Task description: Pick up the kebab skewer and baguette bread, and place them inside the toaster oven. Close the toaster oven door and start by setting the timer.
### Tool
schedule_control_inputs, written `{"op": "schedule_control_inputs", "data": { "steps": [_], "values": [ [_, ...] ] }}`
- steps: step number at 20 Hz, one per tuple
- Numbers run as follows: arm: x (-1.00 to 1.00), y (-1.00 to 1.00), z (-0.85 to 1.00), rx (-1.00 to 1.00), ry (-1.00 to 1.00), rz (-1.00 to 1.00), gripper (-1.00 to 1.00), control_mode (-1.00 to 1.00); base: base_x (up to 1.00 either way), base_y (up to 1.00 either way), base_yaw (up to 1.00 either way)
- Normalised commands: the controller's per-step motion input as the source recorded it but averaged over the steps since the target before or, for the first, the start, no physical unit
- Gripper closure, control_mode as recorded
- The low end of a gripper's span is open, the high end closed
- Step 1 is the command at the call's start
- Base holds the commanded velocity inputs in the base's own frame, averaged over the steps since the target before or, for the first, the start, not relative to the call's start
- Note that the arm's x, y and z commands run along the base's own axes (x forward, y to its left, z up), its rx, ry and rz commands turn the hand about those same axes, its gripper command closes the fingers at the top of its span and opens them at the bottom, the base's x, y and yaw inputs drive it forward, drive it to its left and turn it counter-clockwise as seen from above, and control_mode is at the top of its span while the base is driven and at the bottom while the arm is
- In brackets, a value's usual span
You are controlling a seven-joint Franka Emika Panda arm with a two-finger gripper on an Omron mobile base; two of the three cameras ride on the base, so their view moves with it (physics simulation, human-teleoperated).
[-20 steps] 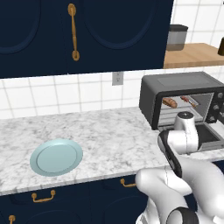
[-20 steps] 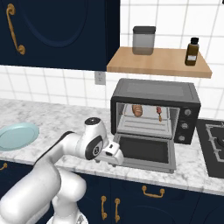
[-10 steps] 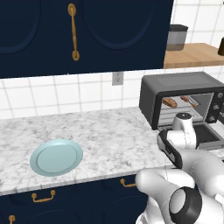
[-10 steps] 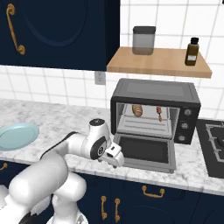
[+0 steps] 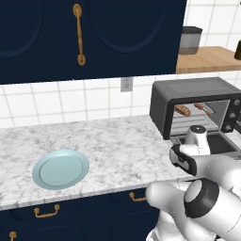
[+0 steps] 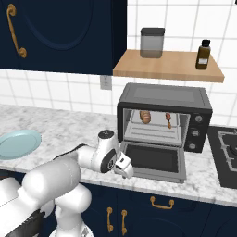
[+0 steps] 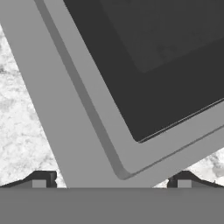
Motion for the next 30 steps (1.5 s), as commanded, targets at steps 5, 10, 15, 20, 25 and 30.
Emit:
{"op": "schedule_control_inputs", "data": {
  "steps": [5,10,15,20,25,30],
  "values": [
    [0.09,0.0,-0.45,0.0,-0.06,-0.01,-1.0,-1.0,0.0,0.0,0.0],
    [0.14,0.0,-0.33,0.0,-0.1,0.0,-1.0,-1.0,0.0,0.0,0.0],
    [0.03,0.0,-0.08,0.0,-0.16,0.0,-1.0,-1.0,0.0,0.0,0.0],
    [-0.15,0.18,0.0,0.0,-0.15,0.0,-1.0,-1.0,0.0,0.0,0.0],
    [-0.26,0.42,0.0,0.0,-0.04,-0.02,-1.0,-1.0,0.0,0.0,0.0],
    [-0.08,0.34,-0.04,-0.03,0.0,-0.06,-1.0,-1.0,0.0,0.0,0.0]
  ]
}}
